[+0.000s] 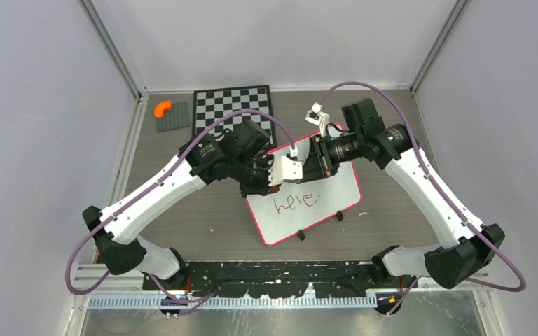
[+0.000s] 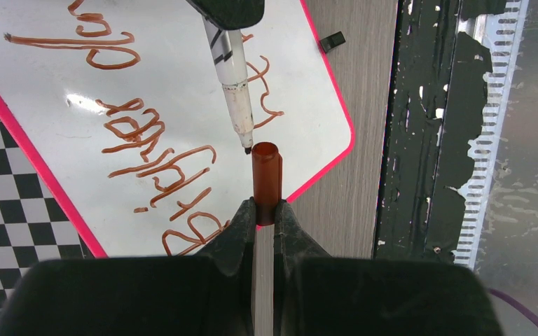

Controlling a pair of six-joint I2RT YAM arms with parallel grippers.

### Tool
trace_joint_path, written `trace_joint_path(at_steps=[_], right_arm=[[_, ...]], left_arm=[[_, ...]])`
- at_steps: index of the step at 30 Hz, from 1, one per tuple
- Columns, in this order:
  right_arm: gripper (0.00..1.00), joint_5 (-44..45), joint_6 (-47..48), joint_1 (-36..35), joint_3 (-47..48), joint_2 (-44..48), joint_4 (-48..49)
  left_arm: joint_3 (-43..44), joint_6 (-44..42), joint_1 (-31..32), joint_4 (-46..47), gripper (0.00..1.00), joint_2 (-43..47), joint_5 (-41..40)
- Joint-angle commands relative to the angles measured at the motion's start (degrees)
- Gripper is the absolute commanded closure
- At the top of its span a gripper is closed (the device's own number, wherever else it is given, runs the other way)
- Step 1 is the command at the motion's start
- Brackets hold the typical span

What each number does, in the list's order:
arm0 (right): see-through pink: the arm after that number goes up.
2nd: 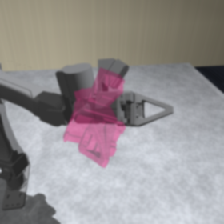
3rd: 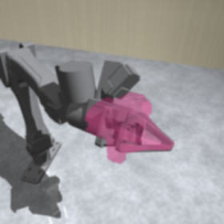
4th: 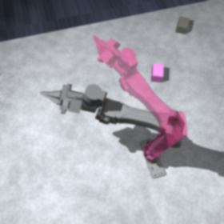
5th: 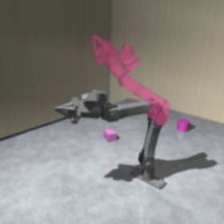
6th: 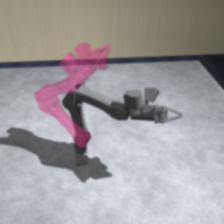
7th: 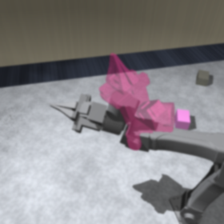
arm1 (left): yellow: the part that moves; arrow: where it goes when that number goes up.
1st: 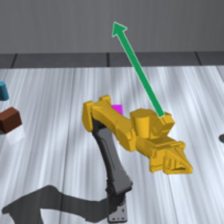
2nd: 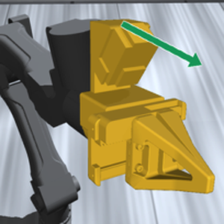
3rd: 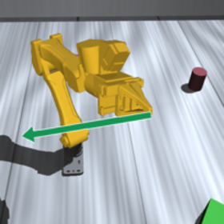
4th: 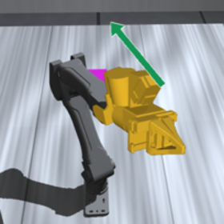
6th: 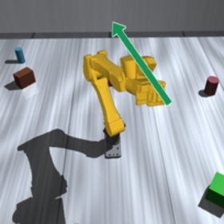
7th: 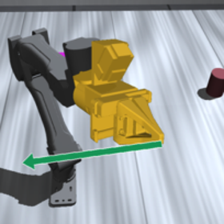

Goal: Write a sentence on the whiteboard
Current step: Close the whiteboard marker at the center of the board.

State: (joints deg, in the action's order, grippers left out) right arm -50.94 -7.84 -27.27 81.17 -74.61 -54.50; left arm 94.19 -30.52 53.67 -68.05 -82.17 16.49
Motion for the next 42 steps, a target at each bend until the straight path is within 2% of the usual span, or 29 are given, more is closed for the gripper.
trace_joint_path(at_steps=[1, 21, 42], right_arm=[[1.00, 0.4, 0.5, -0.3, 1.9, 1.3, -0.1], [1.00, -2.6, 0.9, -0.2, 2.7, 1.4, -0.8], [1.00, 0.0, 2.4, -1.6, 4.2, -0.4, -1.7]], left_arm=[[-0.1, -0.5, 0.1, -0.2, 1.00, 2.6, 0.1], [-0.8, -0.6, -0.1, 0.2, 1.00, 1.8, -1.6], [3.5, 1.6, -0.1, 0.4, 1.00, 0.0, 0.6]])
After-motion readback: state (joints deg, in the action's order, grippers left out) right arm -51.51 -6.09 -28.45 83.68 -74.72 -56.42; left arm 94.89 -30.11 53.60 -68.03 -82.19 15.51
